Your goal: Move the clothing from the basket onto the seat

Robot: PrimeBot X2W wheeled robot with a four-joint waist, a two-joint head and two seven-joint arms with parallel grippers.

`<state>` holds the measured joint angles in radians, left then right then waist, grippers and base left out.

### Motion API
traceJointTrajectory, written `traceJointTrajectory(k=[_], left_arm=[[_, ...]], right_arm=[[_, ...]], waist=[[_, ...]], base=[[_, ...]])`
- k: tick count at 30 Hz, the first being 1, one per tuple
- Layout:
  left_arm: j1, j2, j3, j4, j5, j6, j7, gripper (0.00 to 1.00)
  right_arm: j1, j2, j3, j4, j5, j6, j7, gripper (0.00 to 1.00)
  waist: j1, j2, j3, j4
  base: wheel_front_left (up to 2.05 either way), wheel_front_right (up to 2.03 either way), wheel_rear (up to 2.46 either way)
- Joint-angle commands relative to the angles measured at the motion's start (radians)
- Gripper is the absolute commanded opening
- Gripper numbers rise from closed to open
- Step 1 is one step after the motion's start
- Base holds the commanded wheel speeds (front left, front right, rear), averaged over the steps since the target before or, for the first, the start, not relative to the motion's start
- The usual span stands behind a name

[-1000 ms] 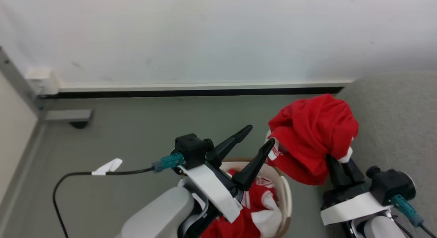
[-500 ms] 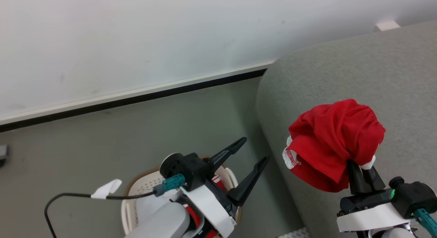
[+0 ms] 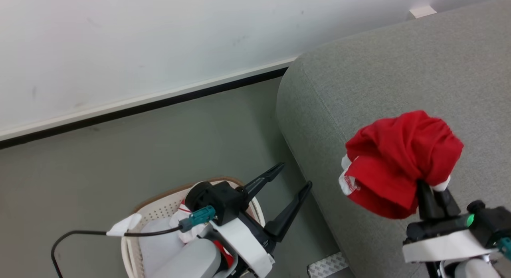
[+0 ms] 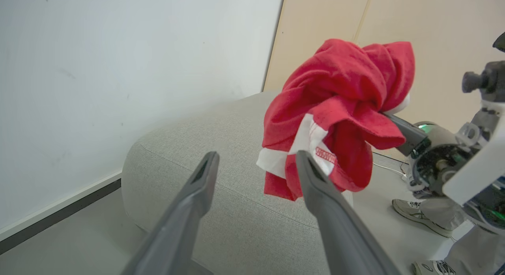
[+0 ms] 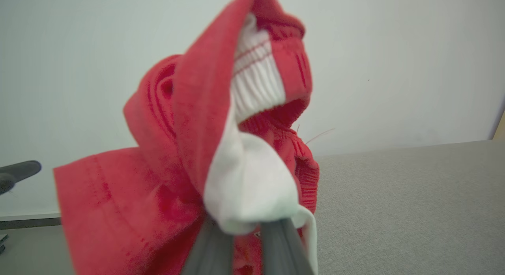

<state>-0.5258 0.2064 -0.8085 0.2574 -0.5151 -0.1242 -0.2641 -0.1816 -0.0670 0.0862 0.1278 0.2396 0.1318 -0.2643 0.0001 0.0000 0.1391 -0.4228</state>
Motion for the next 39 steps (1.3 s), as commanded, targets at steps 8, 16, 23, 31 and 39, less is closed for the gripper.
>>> traceJointTrajectory(k=[8,16,23,31,39], left_arm=[[-0.042,0.057,-0.001,-0.025,0.002,-0.006,0.004,1.00],[-0.119,0.154,0.012,-0.107,-0.005,-0.007,0.023,1.00],[-0.152,0.241,0.045,-0.173,-0.007,-0.006,0.036,1.00],[-0.166,0.264,0.063,-0.209,-0.004,0.005,0.029,1.00],[-0.141,0.253,0.070,-0.184,-0.021,0.007,0.016,1.00]], right_arm=[[-0.201,-0.040,-0.115,0.079,0.111,-0.002,0.000,0.00],[-0.425,-0.153,-0.246,0.202,0.144,-0.002,0.000,0.00],[-0.647,-0.255,-0.368,0.364,0.164,-0.002,0.018,0.00],[-0.834,-0.352,-0.502,0.584,-0.001,-0.002,0.127,0.00],[-0.831,-0.340,-0.566,0.724,-0.263,-0.002,0.372,0.99]], waist=[[-0.0001,0.0000,0.144,0.054],[-0.0001,0.0000,0.348,0.147],[-0.0001,0.0000,0.488,0.214],[-0.0001,0.0000,0.558,0.280],[-0.0001,0.0000,0.518,0.291]], base=[[0.00,0.00,0.00],[0.00,0.00,0.00],[0.00,0.00,0.00],[0.00,0.00,0.00],[0.00,0.00,0.00]])
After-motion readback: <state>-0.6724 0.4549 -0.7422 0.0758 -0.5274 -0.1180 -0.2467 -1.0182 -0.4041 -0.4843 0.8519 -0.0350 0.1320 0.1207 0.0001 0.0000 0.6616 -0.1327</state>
